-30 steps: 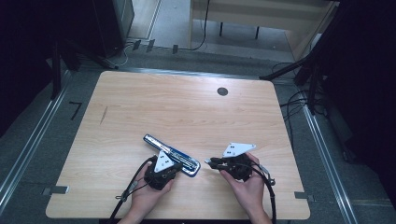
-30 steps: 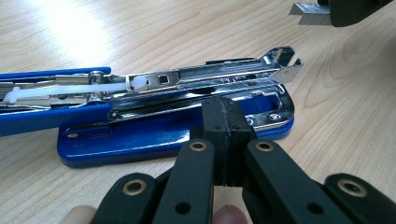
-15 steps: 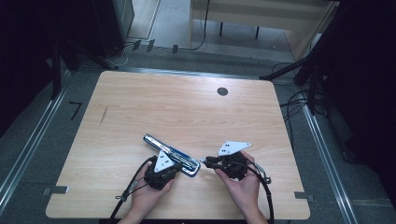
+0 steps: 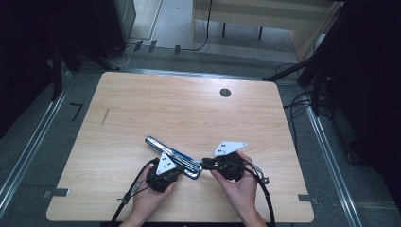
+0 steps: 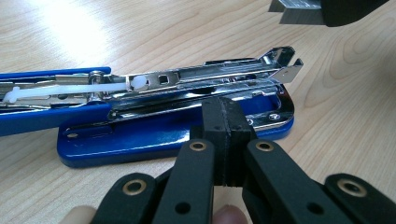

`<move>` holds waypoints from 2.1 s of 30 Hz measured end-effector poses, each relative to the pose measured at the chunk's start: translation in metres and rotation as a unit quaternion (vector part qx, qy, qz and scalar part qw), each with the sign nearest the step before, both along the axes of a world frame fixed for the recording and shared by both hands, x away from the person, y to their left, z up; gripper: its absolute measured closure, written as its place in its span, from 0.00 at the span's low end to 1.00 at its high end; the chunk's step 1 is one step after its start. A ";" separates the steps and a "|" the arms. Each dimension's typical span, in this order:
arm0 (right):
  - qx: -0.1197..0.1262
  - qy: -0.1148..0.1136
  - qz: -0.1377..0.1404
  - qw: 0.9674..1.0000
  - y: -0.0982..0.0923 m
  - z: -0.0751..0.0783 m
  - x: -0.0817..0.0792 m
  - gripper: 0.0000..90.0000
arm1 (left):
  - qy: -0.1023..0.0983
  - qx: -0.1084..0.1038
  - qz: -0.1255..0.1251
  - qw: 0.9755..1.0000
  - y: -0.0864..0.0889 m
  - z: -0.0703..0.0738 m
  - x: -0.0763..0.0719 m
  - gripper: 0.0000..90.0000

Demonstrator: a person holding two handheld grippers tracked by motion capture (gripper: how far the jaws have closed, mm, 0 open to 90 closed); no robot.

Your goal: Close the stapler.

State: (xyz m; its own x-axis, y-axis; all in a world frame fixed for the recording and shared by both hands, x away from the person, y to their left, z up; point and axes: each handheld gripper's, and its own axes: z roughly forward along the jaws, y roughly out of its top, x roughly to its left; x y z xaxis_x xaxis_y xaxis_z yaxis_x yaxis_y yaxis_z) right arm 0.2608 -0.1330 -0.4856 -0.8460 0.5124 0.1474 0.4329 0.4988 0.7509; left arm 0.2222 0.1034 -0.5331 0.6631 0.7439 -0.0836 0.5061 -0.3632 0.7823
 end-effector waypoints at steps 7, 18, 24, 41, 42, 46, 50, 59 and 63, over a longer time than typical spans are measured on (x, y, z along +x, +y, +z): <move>0.000 0.000 0.004 1.000 0.012 0.002 0.002 0.89 | 0.000 0.000 0.000 1.000 0.000 0.000 0.000 1.00; -0.020 0.009 0.017 1.000 0.035 -0.002 0.008 0.89 | -0.001 0.000 0.000 1.000 0.000 0.000 0.000 1.00; -0.029 0.016 0.013 0.999 0.039 -0.004 0.012 0.89 | 0.000 0.000 0.000 1.000 0.000 0.000 0.000 1.00; -0.046 0.031 0.012 0.998 0.044 -0.009 0.016 0.89 | 0.000 0.000 0.000 1.000 0.000 0.000 0.000 1.00; -0.045 0.031 0.011 0.998 0.044 -0.009 0.016 0.89 | 0.000 0.000 0.000 1.000 0.000 0.000 0.000 1.00; -0.045 0.032 0.013 0.998 0.044 -0.009 0.017 0.89 | 0.000 0.000 0.000 1.000 0.000 0.000 0.000 1.00; -0.046 0.034 0.012 0.998 0.044 -0.009 0.017 0.89 | 0.000 0.000 0.000 1.000 0.000 0.000 0.000 1.00; -0.055 0.033 0.010 0.998 0.046 -0.008 0.016 0.89 | 0.000 0.001 -0.001 1.000 0.000 0.000 0.000 1.00; -0.060 0.024 0.013 0.998 0.048 -0.008 0.016 0.89 | 0.000 0.000 0.000 1.000 0.000 0.000 0.000 1.00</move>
